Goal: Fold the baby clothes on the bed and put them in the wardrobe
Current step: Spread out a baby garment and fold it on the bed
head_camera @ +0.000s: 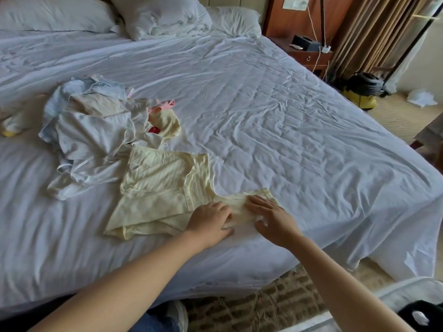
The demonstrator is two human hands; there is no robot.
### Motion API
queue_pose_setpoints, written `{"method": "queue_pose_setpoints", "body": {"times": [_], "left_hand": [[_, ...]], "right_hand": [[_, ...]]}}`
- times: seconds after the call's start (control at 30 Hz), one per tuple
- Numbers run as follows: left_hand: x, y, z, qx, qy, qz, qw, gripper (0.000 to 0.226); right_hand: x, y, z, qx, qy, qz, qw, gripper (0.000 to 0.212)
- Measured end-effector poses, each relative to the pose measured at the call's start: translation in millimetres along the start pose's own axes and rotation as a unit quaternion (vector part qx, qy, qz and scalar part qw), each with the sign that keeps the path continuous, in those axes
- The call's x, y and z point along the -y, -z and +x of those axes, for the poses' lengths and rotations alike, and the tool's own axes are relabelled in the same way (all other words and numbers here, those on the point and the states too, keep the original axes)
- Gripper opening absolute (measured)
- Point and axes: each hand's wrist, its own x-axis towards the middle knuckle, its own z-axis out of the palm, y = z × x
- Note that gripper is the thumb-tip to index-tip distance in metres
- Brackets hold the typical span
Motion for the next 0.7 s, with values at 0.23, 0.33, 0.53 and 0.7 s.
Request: {"method": "queue_pose_setpoints", "body": {"times": [0.23, 0.33, 0.53, 0.7], "left_hand": [[3.0, 6.0, 0.2, -0.040, 0.039, -0.085, 0.995, 0.018], [5.7, 10.0, -3.1, -0.046, 0.058, -0.116, 0.990, 0.019], [7.4, 12.8, -7.0, -0.013, 0.071, -0.140, 0.987, 0.015], [12.3, 20.9, -7.3, 0.028, 0.150, -0.335, 0.930, 0.018]], "right_hand": [[-12.3, 6.2, 9.9, -0.071, 0.009, -0.026, 0.997, 0.044], [-14.8, 10.2, 15.7, -0.102, -0.025, -0.066, 0.992, 0.037], [-1.4, 19.4, 31.0, -0.169, -0.226, 0.110, 0.953, 0.019], [37.2, 23.6, 54.9, -0.219, -0.161, 0.279, 0.921, 0.030]]}}
